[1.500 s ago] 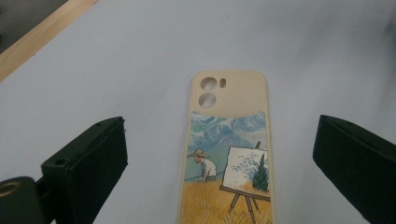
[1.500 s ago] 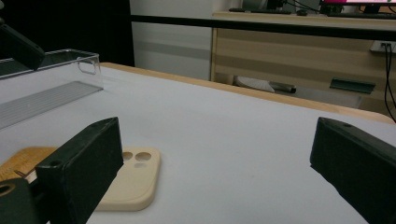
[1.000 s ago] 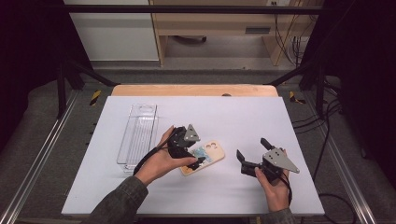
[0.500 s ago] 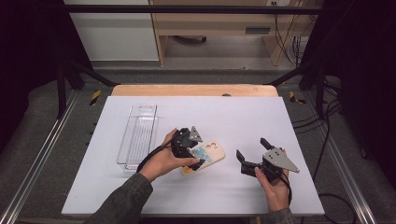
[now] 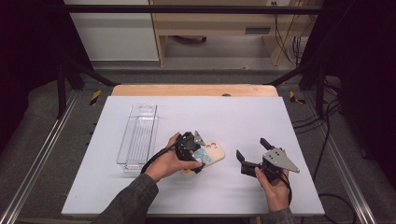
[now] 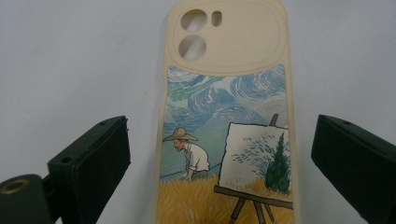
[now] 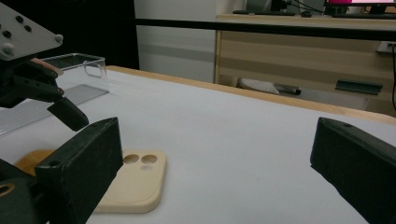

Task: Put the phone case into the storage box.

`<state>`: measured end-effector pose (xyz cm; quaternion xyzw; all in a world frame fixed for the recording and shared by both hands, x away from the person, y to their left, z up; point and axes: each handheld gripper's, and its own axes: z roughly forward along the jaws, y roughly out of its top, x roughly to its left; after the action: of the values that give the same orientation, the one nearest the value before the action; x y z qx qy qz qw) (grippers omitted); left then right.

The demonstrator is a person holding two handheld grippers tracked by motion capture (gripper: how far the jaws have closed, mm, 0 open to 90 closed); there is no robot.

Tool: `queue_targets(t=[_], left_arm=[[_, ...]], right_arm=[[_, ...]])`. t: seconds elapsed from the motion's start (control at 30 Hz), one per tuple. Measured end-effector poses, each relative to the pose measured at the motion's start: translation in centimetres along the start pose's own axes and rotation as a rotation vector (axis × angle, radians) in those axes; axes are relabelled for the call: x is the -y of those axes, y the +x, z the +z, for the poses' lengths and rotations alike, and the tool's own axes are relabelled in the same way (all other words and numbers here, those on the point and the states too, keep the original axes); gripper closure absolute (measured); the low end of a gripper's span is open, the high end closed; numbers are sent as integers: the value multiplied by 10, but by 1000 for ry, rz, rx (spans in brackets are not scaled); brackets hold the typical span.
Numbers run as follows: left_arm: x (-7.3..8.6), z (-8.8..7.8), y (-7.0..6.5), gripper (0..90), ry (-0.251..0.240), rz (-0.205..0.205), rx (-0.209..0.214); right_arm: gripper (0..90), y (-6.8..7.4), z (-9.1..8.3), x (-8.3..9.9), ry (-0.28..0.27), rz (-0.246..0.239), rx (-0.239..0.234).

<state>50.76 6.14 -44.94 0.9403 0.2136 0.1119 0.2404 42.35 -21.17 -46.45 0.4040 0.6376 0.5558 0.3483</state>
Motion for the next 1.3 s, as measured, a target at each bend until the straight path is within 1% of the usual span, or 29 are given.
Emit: queue_targets(t=[0.13, 0.27, 0.5, 0.53, 0.73, 0.87, 1.13, 1.2, 1.3], left_arm=[[2, 4, 1, 43, 9, -4, -2], [5, 8, 0, 44, 17, -5, 9], [7, 10, -1, 44, 27, -9, 4], [8, 12, 0, 46, 25, -27, 11], [10, 15, -1, 47, 42, -21, 20], [10, 15, 2, 46, 33, -40, 24], [12, 17, 0, 49, 49, -27, 39], [12, 18, 0, 56, 49, -30, 36], [12, 18, 0, 60, 50, -35, 44]], right_arm=[[26, 0, 0, 0, 1, 0, -1], [26, 0, 0, 0, 2, 0, -2], [26, 1, 0, 0, 2, 0, -4], [26, 1, 1, 0, 2, 2, -3], [26, 1, 0, 0, 2, 2, -2], [26, 1, 0, 0, 5, 2, -3], [26, 2, 1, 1, 9, 0, -6], [26, 2, 1, 1, 9, -2, -6], [26, 2, 1, 1, 7, 0, -5]])
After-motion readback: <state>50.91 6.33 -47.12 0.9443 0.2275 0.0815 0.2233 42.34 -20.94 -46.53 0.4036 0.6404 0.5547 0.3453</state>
